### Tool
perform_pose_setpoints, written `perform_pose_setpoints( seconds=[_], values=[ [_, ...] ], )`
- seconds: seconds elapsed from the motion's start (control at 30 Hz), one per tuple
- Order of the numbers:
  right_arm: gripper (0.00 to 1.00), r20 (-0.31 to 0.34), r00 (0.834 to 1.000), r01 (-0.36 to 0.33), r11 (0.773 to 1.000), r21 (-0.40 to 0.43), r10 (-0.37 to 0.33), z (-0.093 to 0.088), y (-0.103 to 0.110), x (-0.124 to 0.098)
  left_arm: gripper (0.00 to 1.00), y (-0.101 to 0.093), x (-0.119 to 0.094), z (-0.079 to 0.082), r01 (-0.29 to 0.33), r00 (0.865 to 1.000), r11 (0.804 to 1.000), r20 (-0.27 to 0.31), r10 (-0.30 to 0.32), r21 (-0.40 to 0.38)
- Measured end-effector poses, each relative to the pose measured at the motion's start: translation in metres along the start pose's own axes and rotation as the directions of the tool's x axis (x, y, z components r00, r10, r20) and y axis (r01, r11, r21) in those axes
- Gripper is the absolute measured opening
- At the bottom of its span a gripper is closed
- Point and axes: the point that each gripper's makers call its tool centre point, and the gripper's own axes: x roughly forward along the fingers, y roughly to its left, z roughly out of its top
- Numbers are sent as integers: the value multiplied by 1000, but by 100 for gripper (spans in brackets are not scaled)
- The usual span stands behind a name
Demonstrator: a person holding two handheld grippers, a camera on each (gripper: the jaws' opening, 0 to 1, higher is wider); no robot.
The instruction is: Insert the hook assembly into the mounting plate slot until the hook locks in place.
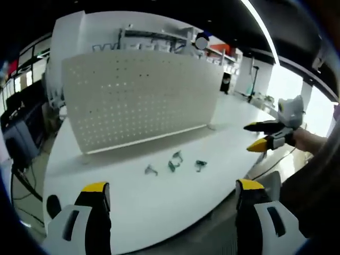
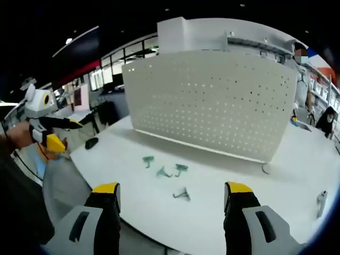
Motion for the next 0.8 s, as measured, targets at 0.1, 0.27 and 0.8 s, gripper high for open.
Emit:
perform_pose_setpoints(
  seconds=[0.1,0.27,0.8],
  values=[
    [81,-5,1000,-1,1000,-1,1,-3,1,-1,100,-3,1,-5,0,1000,1000,-13,0,13],
    [81,-12,1000,-3,1000,3,4,-6,2,-1,100,-1,2,-12,13,1000,1000,-8,-13,-10],
    [80,-42,999,-6,1000,-12,6,-10,1,1,100,-10,9,-14,69,997,996,-12,-70,-64]
  ],
)
